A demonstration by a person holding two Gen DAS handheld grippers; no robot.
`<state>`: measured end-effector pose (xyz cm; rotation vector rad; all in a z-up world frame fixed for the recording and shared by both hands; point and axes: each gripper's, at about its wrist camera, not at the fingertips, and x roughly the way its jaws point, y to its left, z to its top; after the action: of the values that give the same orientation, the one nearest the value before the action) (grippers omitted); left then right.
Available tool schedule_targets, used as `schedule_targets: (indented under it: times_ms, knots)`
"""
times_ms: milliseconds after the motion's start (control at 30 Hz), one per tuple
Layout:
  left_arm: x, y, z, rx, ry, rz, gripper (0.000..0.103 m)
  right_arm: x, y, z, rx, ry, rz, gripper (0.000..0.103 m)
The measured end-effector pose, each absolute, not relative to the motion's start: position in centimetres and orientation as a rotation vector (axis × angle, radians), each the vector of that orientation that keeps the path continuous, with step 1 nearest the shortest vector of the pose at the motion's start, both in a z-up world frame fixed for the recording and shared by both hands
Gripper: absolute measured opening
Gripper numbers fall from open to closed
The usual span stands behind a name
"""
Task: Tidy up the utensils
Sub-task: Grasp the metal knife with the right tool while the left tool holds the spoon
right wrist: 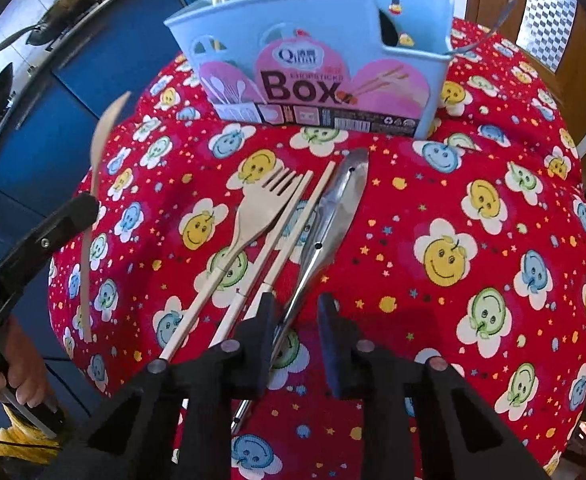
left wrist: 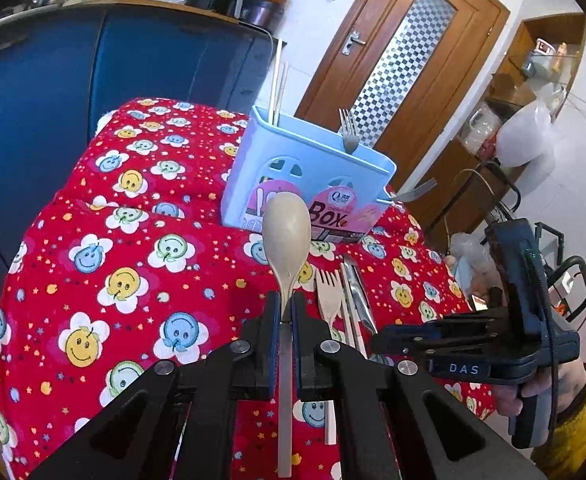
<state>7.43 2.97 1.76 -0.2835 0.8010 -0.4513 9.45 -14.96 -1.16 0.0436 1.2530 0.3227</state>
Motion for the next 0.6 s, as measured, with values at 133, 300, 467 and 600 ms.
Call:
schedule_targets:
  times_ms: [133,300,467,600]
  knots:
    - [7.6,3.2,1.6,-0.293,0.799,-0.450,0.005,10.2,-14.2,-1.4,0.009,1.287,0.318,0.025]
    - [7.7,3.2,1.6,-0.292,0.796,-0.447,0.005,11.3,-13.9,-1.6,-0.019,1.317,0.307,0.018]
    - [7.8,2.6,2.1,-0.291,0.776,-0.452,0.005,11.0,-14.8,-1.6,0.035,1.281,0.324,0.012]
    - [8.1,2.0,2.7,-0.278,0.759,-0.455,0.005,9.7,-16.9,-0.9,0.118,1.178,0.365,0.011]
